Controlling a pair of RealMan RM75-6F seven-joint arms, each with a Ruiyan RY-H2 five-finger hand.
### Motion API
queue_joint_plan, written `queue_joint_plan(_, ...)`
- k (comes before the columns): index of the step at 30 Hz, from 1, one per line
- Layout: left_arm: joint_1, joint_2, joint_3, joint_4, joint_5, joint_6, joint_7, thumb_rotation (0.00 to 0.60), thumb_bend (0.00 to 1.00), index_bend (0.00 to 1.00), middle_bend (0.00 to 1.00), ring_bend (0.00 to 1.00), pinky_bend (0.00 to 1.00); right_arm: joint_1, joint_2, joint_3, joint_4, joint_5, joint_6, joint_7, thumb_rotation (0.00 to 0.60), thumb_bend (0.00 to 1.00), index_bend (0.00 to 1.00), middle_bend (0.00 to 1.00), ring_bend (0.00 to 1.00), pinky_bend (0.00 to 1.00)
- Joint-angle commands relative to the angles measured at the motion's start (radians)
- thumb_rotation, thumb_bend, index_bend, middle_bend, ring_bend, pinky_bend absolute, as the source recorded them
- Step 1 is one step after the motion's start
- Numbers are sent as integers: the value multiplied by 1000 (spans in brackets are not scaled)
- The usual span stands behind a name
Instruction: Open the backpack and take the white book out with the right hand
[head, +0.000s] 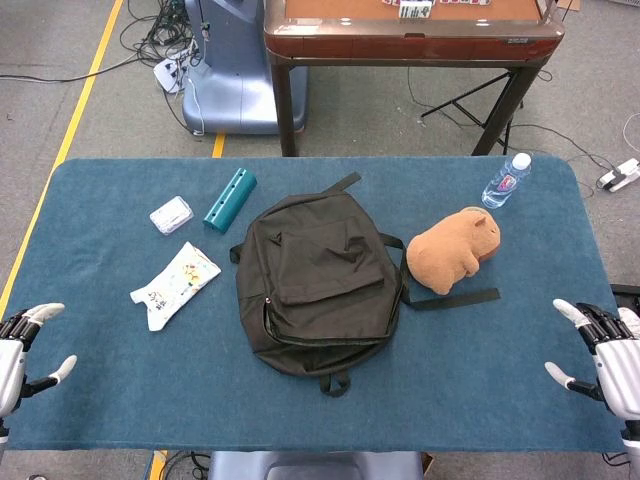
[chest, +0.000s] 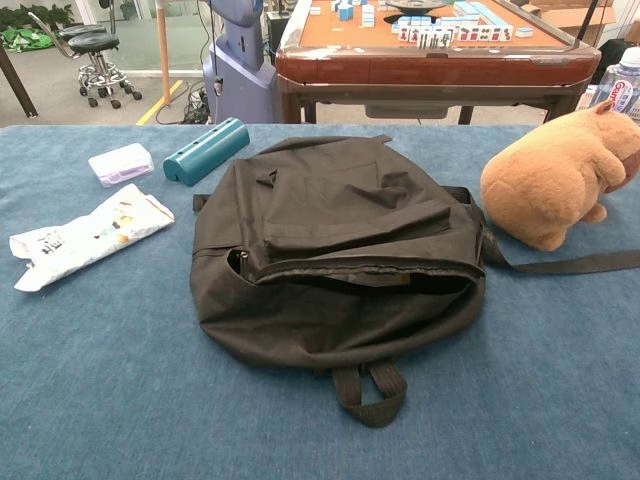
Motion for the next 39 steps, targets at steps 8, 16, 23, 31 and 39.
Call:
queue_joint_plan(8,-16,-10,-2,3,1,-21,-2,600,244,276,257,222,239,9,-1,11,-4,9,-2,-11,600,136,160,259,170,215)
queue_joint_plan(16,-39,-4,-3,13,20,-45,-32,600,243,276,257,222,239,1,2,13,-5,-3,31,-15,600,136,160,259,170,215)
queue_joint_plan(23,-97,14,-7,0,73,-97,-63,600,243,276,257,222,239,2,19,22,-28,-16,53,-35,600,136,160,259,170,215)
queue_joint_plan(31,-209,-7,-12,-22,176,-184,-111,600,243,269,257,222,239,18,21,36,-40,-21,50,-45,600,136,159,259,170,215)
queue_joint_plan(39,-382,-116,-31,9,222,-360,-113,600,243,244,257,222,239,50,42,46,-66,-40,26,-78,600,136,160,259,170,215)
